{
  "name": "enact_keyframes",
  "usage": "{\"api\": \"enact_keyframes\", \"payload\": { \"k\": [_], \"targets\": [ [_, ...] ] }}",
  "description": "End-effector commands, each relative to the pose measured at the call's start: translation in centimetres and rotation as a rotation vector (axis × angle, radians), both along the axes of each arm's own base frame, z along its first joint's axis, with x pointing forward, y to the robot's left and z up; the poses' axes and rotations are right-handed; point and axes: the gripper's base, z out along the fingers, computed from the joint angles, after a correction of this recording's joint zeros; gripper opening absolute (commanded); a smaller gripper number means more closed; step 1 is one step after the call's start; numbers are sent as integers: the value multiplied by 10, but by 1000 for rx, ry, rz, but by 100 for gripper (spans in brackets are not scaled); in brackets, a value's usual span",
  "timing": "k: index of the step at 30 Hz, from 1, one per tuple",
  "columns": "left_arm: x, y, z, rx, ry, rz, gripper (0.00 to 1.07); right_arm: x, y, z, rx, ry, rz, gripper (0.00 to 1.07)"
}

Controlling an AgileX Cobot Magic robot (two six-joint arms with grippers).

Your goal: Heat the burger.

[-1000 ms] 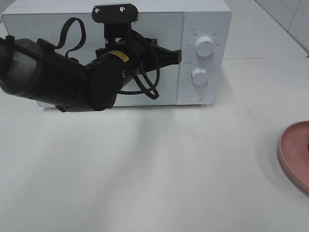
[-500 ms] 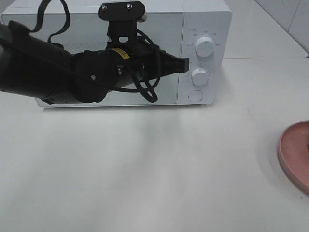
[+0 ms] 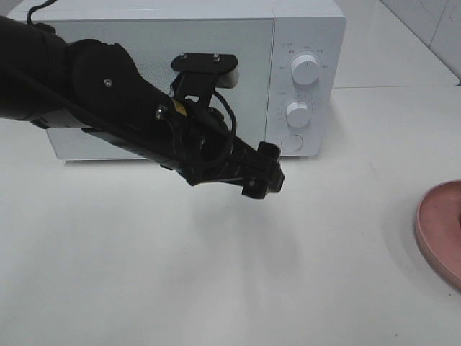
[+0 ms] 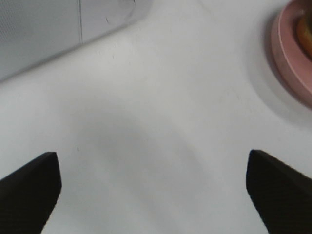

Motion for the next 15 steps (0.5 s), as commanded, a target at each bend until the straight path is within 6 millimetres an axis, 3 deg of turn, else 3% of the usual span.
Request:
{"api": "enact_keyframes", "payload": {
  "k": [1, 4, 10, 15],
  "targets": [
    [-14, 6, 7, 67, 77, -70, 98, -3, 0, 0, 14, -35, -8, 73],
    [-29, 15, 11, 153, 189, -137, 98, -3, 0, 0, 14, -35, -8, 73],
    [-40, 29, 22, 249, 255, -186, 98, -3, 0, 0, 14, -35, -8, 73],
    [-31, 49, 30, 246, 302, -107, 98, -3, 0, 0, 14, -35, -8, 73]
  ]
}}
